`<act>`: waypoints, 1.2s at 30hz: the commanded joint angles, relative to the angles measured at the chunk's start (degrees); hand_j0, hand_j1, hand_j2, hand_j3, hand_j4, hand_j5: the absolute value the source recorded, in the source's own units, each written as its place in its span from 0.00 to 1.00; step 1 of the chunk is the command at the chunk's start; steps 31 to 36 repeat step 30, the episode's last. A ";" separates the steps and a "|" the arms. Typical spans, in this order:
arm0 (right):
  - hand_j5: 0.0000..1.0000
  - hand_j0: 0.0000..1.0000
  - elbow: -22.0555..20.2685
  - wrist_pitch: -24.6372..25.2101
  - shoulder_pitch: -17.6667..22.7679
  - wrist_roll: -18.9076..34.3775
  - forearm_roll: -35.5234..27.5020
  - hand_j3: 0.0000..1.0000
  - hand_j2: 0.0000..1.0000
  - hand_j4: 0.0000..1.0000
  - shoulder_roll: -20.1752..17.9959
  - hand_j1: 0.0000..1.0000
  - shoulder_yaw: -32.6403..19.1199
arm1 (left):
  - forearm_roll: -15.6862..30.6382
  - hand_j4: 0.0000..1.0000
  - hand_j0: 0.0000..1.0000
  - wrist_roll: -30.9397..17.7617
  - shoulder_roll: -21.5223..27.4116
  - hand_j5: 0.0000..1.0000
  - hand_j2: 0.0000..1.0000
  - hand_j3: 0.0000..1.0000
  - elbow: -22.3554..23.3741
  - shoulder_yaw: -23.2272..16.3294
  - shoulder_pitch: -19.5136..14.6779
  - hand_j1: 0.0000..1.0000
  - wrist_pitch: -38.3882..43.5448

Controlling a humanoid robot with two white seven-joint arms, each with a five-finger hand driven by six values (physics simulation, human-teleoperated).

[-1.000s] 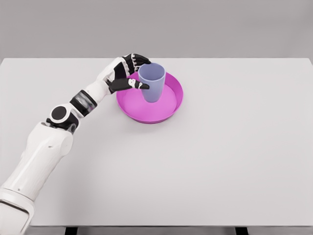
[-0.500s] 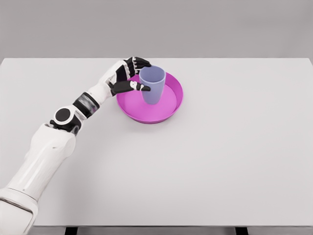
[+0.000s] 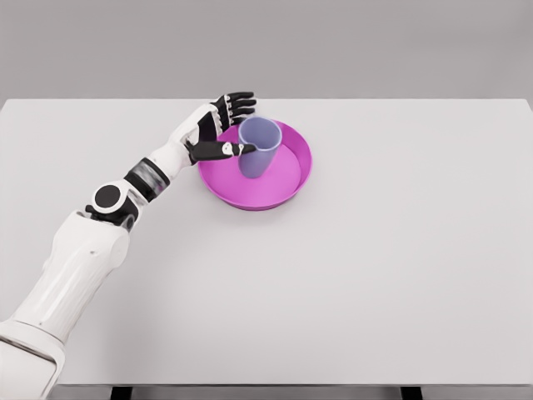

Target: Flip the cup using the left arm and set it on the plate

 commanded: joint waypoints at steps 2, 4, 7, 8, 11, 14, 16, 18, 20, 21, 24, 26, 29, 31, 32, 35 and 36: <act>1.00 1.00 0.01 0.00 -0.09 0.01 0.01 1.00 1.00 1.00 0.00 1.00 0.01 | -1.56 1.00 1.00 0.08 0.12 1.00 1.00 1.00 -0.08 0.11 0.00 1.00 0.02; 1.00 1.00 0.01 0.00 0.00 0.01 0.01 1.00 1.00 1.00 0.00 1.00 0.01 | -1.56 1.00 1.00 0.09 0.39 1.00 1.00 1.00 -0.08 0.11 0.00 1.00 -0.16; 1.00 1.00 0.01 0.00 -0.09 0.01 0.01 1.00 1.00 1.00 0.00 1.00 0.01 | -1.56 1.00 1.00 0.09 0.56 1.00 1.00 1.00 -0.08 0.11 0.00 1.00 -0.24; 1.00 1.00 0.01 0.00 0.00 0.01 0.01 1.00 1.00 1.00 0.00 1.00 0.01 | -1.47 1.00 1.00 0.09 0.65 1.00 1.00 1.00 -0.08 0.11 0.00 1.00 -0.33; 1.00 1.00 0.10 0.00 -0.09 0.01 0.01 1.00 1.00 1.00 0.00 1.00 0.01 | -1.47 1.00 1.00 0.08 1.00 1.00 1.00 1.00 -0.34 0.11 0.18 1.00 -0.42; 1.00 1.00 0.01 0.00 0.00 0.01 0.01 1.00 1.00 1.00 0.00 1.00 0.01 | -1.47 1.00 1.00 0.00 2.23 1.00 1.00 1.00 -0.70 0.29 -0.09 1.00 -1.83; 1.00 1.00 0.01 0.00 0.00 0.01 0.01 1.00 1.00 1.00 0.00 1.00 0.01 | -1.47 1.00 1.00 -0.09 2.84 1.00 1.00 1.00 -0.96 0.55 -0.79 1.00 -1.91; 1.00 1.00 0.10 0.00 0.00 0.01 0.01 1.00 1.00 1.00 0.00 1.00 0.01 | -1.04 1.00 1.00 -0.62 4.69 1.00 1.00 1.00 -2.36 0.73 -0.88 1.00 -1.91; 1.00 1.00 0.10 0.00 -0.09 0.01 0.01 1.00 1.00 1.00 0.00 1.00 0.01 | -0.86 1.00 1.00 -0.88 11.45 1.00 1.00 1.00 -7.54 0.38 -0.18 1.00 -2.26; 1.00 1.00 0.01 0.00 -0.09 0.01 0.01 1.00 1.00 1.00 0.00 1.00 0.01 | -0.86 1.00 1.00 -1.23 16.72 1.00 1.00 1.00 -10.18 0.03 0.17 1.00 -3.93; 1.00 1.00 0.01 0.00 -0.09 0.01 0.01 1.00 1.00 1.00 0.00 1.00 0.01 | -1.12 1.00 1.00 -9.16 30.43 1.00 1.00 1.00 -14.93 0.03 3.16 1.00 -9.11; 1.00 1.00 0.10 0.00 0.00 0.01 0.01 1.00 1.00 1.00 0.00 1.00 0.01 | -1.47 1.00 1.00 -9.16 34.31 1.00 1.00 1.00 -15.20 0.29 6.15 1.00 -16.58; 1.00 1.00 0.01 0.00 -0.09 0.01 0.01 1.00 1.00 1.00 0.00 1.00 0.01 | -1.39 1.00 1.00 -9.16 38.53 1.00 1.00 1.00 -15.20 0.55 7.03 1.00 -18.37; 1.00 1.00 0.01 0.00 -0.09 0.01 0.01 1.00 1.00 1.00 0.00 1.00 0.01 | -1.30 1.00 1.00 -9.16 38.53 1.00 1.00 1.00 -15.20 0.55 7.12 1.00 -18.37; 1.00 1.00 0.01 0.00 -0.09 0.01 0.01 1.00 1.00 1.00 0.00 1.00 0.01 | -1.30 1.00 1.00 -9.16 38.53 1.00 1.00 1.00 -15.20 0.55 7.12 1.00 -18.37; 1.00 1.00 0.01 0.00 -0.09 0.01 0.01 1.00 1.00 1.00 0.00 1.00 0.01 | -1.30 1.00 1.00 -9.16 38.53 1.00 1.00 1.00 -15.20 0.55 7.12 1.00 -18.37; 1.00 1.00 0.01 0.00 -0.09 0.01 0.01 1.00 1.00 1.00 0.00 1.00 0.01 | -1.30 1.00 1.00 -9.16 38.53 1.00 1.00 1.00 -15.20 0.55 7.12 1.00 -18.37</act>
